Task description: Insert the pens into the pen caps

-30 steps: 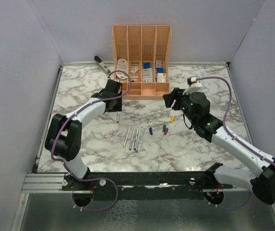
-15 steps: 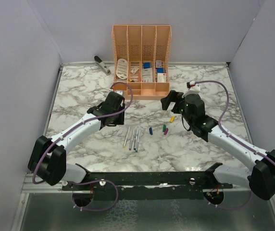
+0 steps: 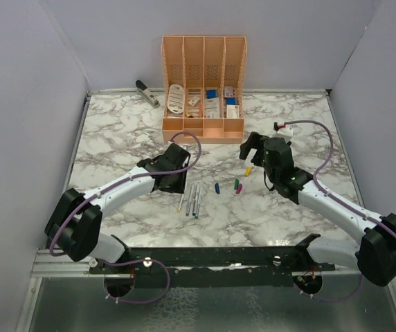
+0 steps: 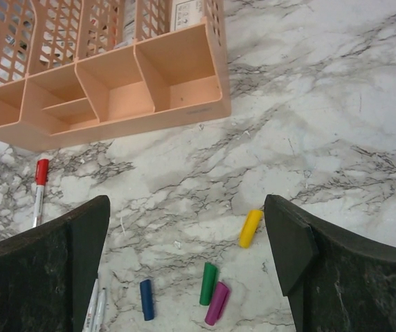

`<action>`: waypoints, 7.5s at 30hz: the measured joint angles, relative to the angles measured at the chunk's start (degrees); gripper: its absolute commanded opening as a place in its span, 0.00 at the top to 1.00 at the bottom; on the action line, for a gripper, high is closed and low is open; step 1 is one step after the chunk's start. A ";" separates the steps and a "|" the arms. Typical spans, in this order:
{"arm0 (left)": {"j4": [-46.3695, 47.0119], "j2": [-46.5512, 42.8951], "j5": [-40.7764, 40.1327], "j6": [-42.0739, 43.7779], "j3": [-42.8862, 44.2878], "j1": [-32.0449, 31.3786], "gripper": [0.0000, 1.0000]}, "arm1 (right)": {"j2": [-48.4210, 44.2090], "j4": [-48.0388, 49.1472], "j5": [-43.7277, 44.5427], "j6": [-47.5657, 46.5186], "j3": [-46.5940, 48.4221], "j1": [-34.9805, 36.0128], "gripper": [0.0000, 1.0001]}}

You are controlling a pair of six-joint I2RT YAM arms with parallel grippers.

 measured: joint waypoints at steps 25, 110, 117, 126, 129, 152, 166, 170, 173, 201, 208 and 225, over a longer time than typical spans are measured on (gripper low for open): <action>-3.28 11.30 1.11 -0.04 3.30 -1.88 0.62 | -0.63 -5.14 2.16 1.77 0.48 0.00 0.08; -10.14 10.14 -1.05 6.99 13.53 0.92 1.00 | 17.11 -20.02 5.84 5.92 6.45 -0.02 0.38; -7.72 1.18 -5.68 6.58 12.00 0.98 1.00 | 23.65 -19.96 5.51 6.27 8.02 -0.11 0.45; -1.77 -9.05 -6.95 5.95 6.47 1.57 1.00 | 27.36 -18.97 4.35 6.64 10.75 -0.11 0.49; -0.87 -9.05 -6.95 5.62 5.84 1.70 1.00 | 28.39 -18.69 3.45 6.67 11.52 -0.11 0.50; 1.79 -9.03 -6.84 5.55 4.68 1.70 1.00 | 30.82 -18.01 1.88 8.48 12.11 -0.28 0.57; 1.86 -8.26 -6.54 6.32 4.68 1.70 1.00 | 32.44 -16.35 1.90 9.40 13.46 -2.47 0.62; 1.86 -7.82 -6.56 6.71 4.68 1.99 1.00 | 33.07 -16.37 1.88 9.40 14.14 -2.54 0.63; 1.88 -7.82 -6.56 6.95 4.68 2.32 1.00 | 33.14 -16.55 1.84 9.44 14.21 -2.54 0.63; 2.01 -5.68 -6.14 9.81 4.85 5.90 1.00 | 32.92 -19.28 1.36 11.43 14.29 -1.77 0.75; 2.27 -5.57 -5.99 9.92 5.35 5.95 1.00 | 33.79 -21.16 1.36 11.58 15.80 0.13 0.80; 2.73 -5.57 -4.63 10.27 5.62 6.19 1.00 | 33.38 -22.45 1.11 10.64 16.68 1.05 0.99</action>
